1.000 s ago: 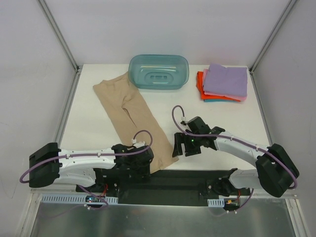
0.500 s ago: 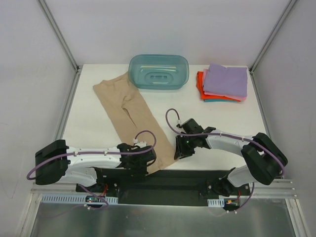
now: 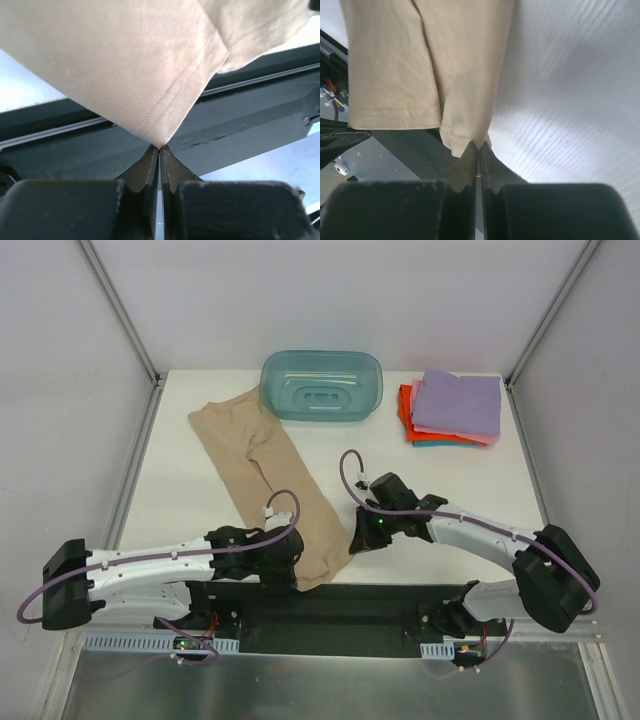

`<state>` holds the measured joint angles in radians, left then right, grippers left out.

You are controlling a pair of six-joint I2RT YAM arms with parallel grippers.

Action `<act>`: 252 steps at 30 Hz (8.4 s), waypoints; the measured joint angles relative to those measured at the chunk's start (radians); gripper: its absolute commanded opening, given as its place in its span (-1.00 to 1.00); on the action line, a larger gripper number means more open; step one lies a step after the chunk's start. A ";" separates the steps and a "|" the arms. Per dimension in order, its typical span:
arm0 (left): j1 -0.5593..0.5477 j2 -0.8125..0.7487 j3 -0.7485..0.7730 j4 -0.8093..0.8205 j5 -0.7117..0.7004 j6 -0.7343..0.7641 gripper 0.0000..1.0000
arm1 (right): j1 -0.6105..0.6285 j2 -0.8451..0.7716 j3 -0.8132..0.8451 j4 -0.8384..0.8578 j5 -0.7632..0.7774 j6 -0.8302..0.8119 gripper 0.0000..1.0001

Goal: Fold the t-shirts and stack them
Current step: Grab the bottom of the folded rectangular tshirt with both arms, then fold the folded rectangular tshirt in 1/3 of the way, then grab one side of the 2/3 rectangular tshirt with both arms, then fold the long partially folded tshirt into a neat square

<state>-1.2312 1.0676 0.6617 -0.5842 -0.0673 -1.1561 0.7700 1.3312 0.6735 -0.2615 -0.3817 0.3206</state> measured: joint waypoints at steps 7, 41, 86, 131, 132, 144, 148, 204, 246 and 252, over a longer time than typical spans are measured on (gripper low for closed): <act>0.133 -0.106 0.003 -0.016 -0.118 0.037 -1.00 | 0.001 0.079 0.200 -0.039 0.032 -0.014 -0.99; 0.928 0.175 0.117 0.269 -0.222 0.475 -1.00 | -0.058 0.864 1.174 -0.094 0.268 -0.203 -0.85; 0.938 -0.141 -0.225 0.236 0.157 0.247 0.35 | -0.076 0.545 0.590 0.101 0.138 -0.179 0.98; 0.965 0.010 -0.245 0.333 0.193 0.267 -1.00 | -0.052 0.610 0.545 0.129 0.081 -0.116 -0.99; 0.924 -0.038 -0.267 0.320 0.201 0.260 -1.00 | -0.052 0.572 0.511 0.117 0.084 -0.115 -0.99; 0.353 -0.430 -0.296 0.206 0.243 0.050 -1.00 | -0.026 -0.027 0.163 -0.174 0.086 -0.103 -0.99; 0.233 -0.389 -0.203 0.177 0.240 0.051 -1.00 | -0.019 -0.181 0.164 -0.324 0.094 -0.124 -0.99; 0.904 0.179 0.229 0.245 -0.190 0.370 -0.57 | -0.169 0.780 1.204 -0.206 0.157 -0.280 -0.45; 0.834 0.382 0.057 0.483 0.220 0.406 0.99 | -0.033 0.381 0.317 0.151 0.025 -0.081 0.93; 0.719 0.148 -0.027 0.344 0.216 0.357 0.99 | 0.032 0.025 0.206 -0.027 0.291 -0.047 0.93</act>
<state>-0.5117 1.2152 0.6342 -0.2401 0.1486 -0.7986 0.8024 1.3563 0.8791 -0.2890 -0.0910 0.2733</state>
